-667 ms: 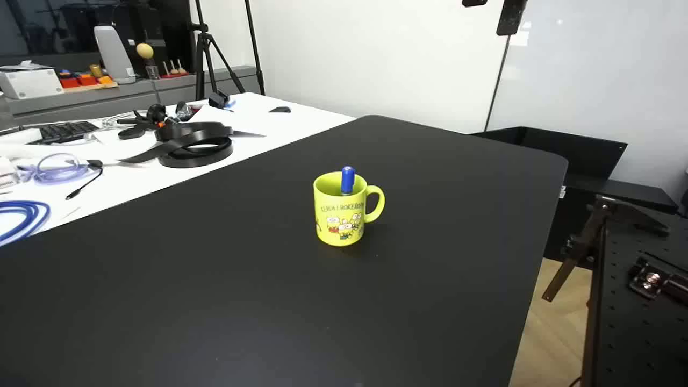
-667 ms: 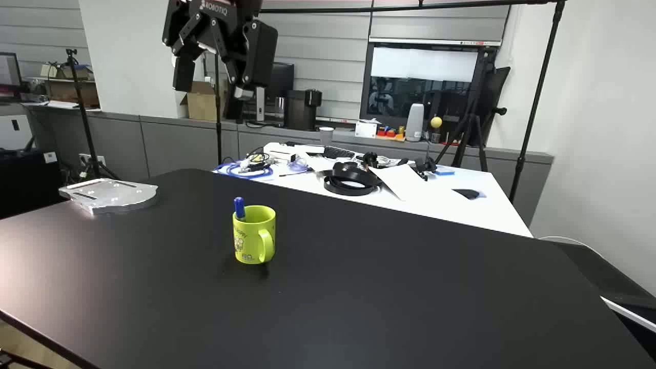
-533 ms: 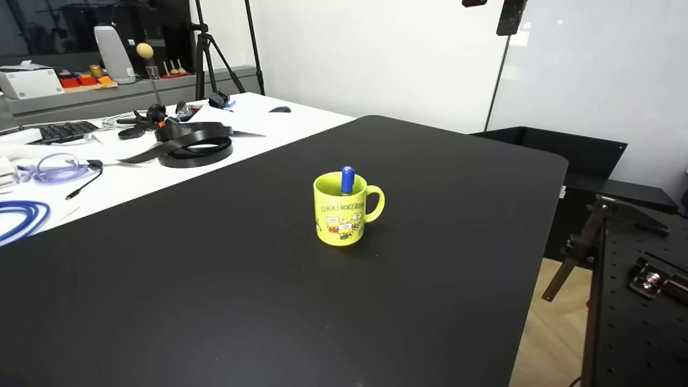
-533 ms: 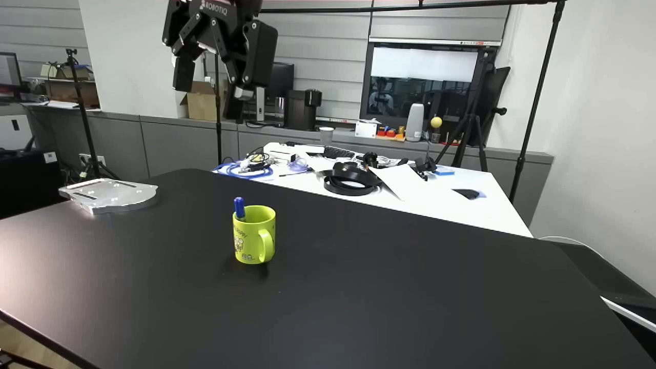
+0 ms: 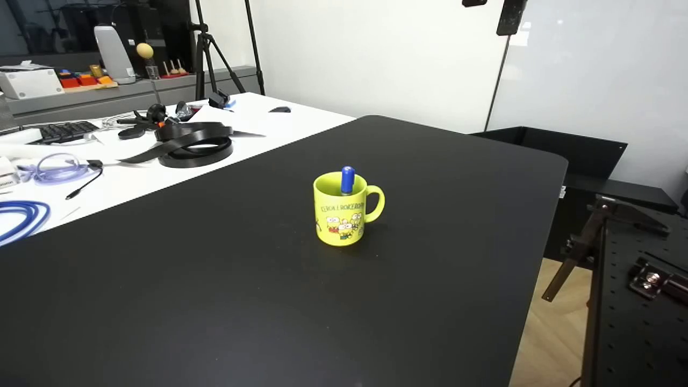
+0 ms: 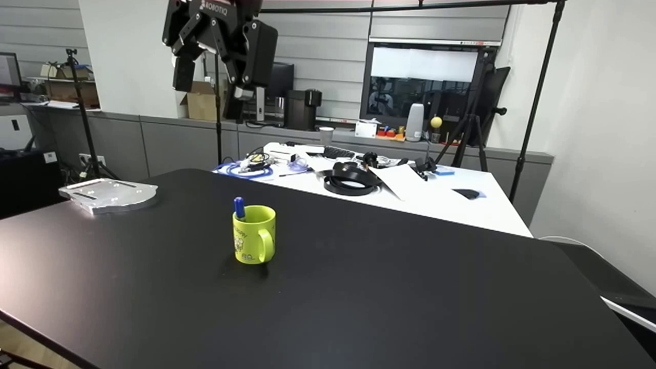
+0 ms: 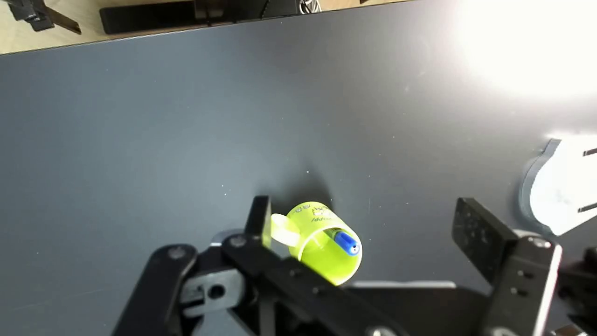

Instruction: Remove the marker from the cup and place it on the table

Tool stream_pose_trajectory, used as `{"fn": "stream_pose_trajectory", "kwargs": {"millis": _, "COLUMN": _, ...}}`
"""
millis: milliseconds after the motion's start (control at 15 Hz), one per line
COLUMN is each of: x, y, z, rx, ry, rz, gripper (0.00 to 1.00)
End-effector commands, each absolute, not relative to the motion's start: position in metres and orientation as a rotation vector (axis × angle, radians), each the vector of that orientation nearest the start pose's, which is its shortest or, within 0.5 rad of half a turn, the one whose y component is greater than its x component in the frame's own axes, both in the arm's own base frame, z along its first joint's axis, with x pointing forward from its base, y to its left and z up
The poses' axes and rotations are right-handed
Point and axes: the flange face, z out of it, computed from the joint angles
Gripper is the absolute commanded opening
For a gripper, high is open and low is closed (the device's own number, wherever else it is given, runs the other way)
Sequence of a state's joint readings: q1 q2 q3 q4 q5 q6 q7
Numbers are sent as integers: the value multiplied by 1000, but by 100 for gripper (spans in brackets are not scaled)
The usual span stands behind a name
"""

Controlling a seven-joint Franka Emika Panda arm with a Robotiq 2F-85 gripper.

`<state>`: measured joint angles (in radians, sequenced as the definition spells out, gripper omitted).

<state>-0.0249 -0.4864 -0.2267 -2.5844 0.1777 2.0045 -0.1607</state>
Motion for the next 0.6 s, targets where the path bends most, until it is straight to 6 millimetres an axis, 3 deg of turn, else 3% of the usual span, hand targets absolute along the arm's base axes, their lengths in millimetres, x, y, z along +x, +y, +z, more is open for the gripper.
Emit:
{"fn": "stream_pose_trajectory", "kwargs": {"millis": 0, "x": 369, "y": -82, "z": 412, "rx": -2855, "ry": 205, "rz": 81, "gripper": 100}}
{"fn": "stream_pose_trajectory", "kwargs": {"millis": 200, "x": 375, "y": -78, "z": 402, "rx": -2916, "ry": 192, "rz": 53, "gripper": 100}}
{"fn": "stream_pose_trajectory", "kwargs": {"millis": 533, "x": 396, "y": -56, "z": 373, "rx": -3056, "ry": -1, "rz": -174, "gripper": 100}}
